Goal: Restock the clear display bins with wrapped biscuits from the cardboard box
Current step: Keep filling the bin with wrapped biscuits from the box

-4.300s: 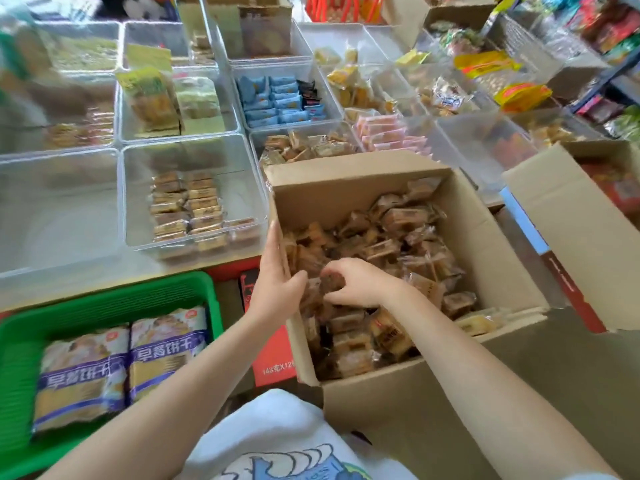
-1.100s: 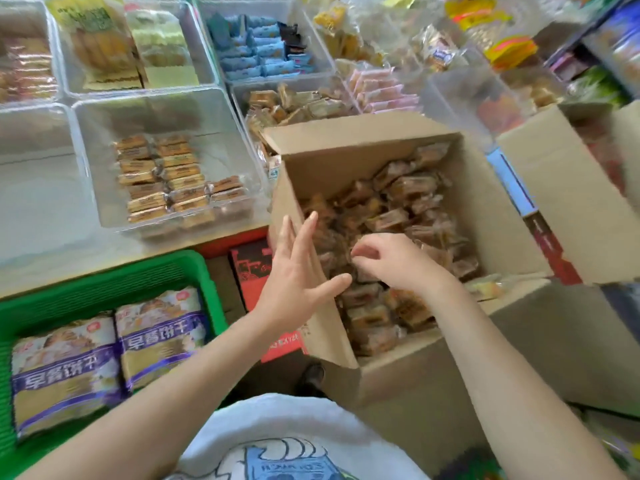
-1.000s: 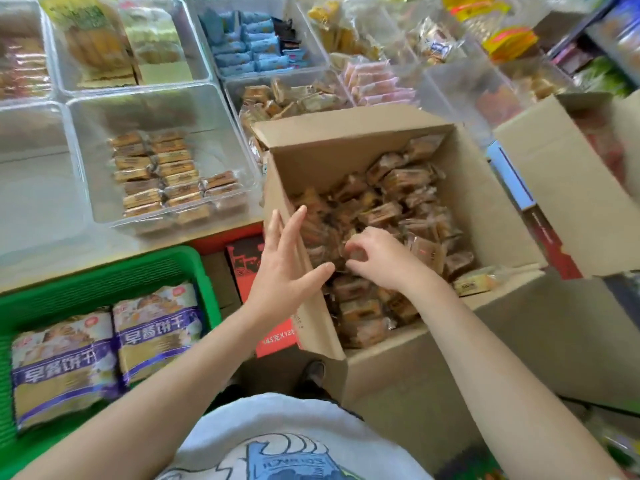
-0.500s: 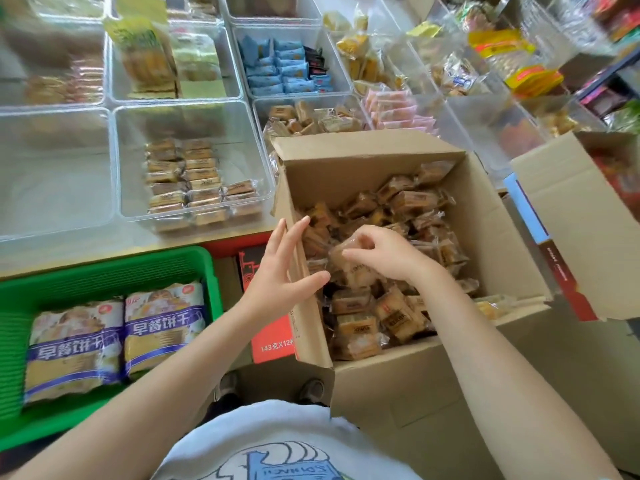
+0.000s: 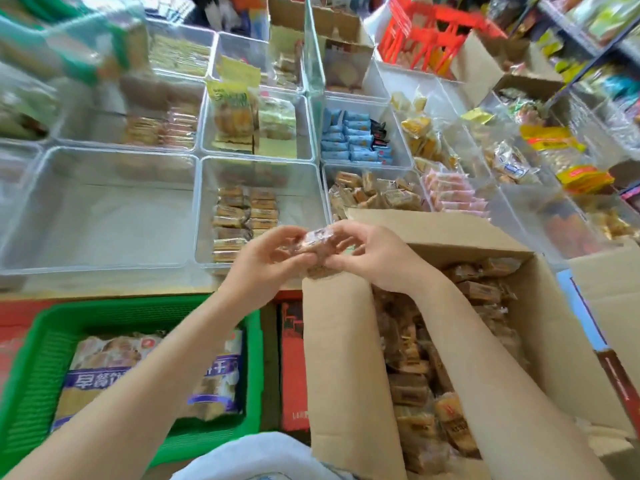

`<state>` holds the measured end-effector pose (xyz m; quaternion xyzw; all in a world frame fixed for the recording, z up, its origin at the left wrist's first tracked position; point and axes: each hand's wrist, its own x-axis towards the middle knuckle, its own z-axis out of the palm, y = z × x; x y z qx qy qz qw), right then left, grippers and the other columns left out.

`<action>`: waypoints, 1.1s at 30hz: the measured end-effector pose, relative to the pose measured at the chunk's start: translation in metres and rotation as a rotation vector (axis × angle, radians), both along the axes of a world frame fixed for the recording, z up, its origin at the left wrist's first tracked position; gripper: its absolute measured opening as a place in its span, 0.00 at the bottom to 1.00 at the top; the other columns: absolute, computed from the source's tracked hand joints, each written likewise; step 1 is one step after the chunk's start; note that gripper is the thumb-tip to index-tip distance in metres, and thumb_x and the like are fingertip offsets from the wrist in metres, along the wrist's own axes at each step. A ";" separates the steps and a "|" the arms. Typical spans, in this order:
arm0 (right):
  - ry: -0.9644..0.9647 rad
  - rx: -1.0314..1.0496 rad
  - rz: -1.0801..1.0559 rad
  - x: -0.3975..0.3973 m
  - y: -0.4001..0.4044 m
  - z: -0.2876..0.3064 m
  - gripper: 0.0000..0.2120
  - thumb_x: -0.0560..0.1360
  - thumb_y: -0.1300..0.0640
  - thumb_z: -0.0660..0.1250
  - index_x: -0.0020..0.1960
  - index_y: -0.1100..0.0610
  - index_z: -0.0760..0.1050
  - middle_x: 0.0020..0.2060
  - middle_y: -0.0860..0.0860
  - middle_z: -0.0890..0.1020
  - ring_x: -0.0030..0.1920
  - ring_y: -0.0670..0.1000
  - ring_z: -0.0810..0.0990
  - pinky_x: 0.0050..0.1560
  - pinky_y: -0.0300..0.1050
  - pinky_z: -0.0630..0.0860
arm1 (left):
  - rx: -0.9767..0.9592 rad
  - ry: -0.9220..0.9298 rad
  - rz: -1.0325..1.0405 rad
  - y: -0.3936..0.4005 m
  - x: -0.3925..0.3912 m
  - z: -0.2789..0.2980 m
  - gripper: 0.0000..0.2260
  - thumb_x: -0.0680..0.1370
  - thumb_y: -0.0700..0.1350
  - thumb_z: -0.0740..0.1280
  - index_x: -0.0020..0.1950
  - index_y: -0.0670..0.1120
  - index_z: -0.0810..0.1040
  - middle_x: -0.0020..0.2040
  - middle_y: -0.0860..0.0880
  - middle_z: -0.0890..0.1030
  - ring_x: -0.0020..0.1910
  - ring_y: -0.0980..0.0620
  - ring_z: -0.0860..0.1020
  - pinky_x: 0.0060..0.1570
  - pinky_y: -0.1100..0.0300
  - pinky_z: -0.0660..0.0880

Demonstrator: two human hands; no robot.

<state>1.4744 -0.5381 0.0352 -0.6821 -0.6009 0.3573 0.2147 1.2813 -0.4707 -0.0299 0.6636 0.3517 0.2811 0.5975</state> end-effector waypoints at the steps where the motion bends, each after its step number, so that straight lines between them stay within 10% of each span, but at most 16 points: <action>1: -0.060 0.031 0.021 -0.006 0.015 -0.004 0.15 0.75 0.56 0.75 0.61 0.51 0.80 0.49 0.45 0.83 0.50 0.42 0.79 0.48 0.31 0.72 | 0.027 0.016 0.005 0.013 -0.006 -0.005 0.14 0.75 0.44 0.75 0.57 0.56 0.80 0.51 0.53 0.84 0.47 0.52 0.85 0.48 0.48 0.83; 7: -0.497 0.092 -0.038 -0.013 0.116 -0.057 0.15 0.76 0.55 0.72 0.63 0.52 0.79 0.55 0.50 0.81 0.56 0.52 0.77 0.58 0.50 0.76 | 0.178 0.361 0.120 0.100 -0.028 -0.076 0.18 0.79 0.53 0.69 0.68 0.53 0.77 0.62 0.52 0.79 0.59 0.53 0.78 0.57 0.49 0.79; 16: -0.963 -0.217 0.074 0.002 0.228 -0.157 0.10 0.79 0.57 0.66 0.60 0.54 0.77 0.56 0.53 0.78 0.59 0.56 0.75 0.52 0.50 0.73 | 0.582 0.895 0.032 0.138 -0.039 -0.170 0.15 0.80 0.54 0.61 0.60 0.48 0.81 0.60 0.47 0.81 0.64 0.46 0.75 0.75 0.48 0.52; 33: -0.867 -0.705 0.324 -0.008 0.250 -0.215 0.18 0.78 0.66 0.60 0.65 0.58 0.77 0.57 0.56 0.81 0.54 0.58 0.81 0.54 0.50 0.80 | 0.603 0.959 0.026 0.139 -0.037 -0.171 0.19 0.79 0.55 0.57 0.54 0.45 0.81 0.53 0.44 0.82 0.58 0.44 0.77 0.74 0.48 0.57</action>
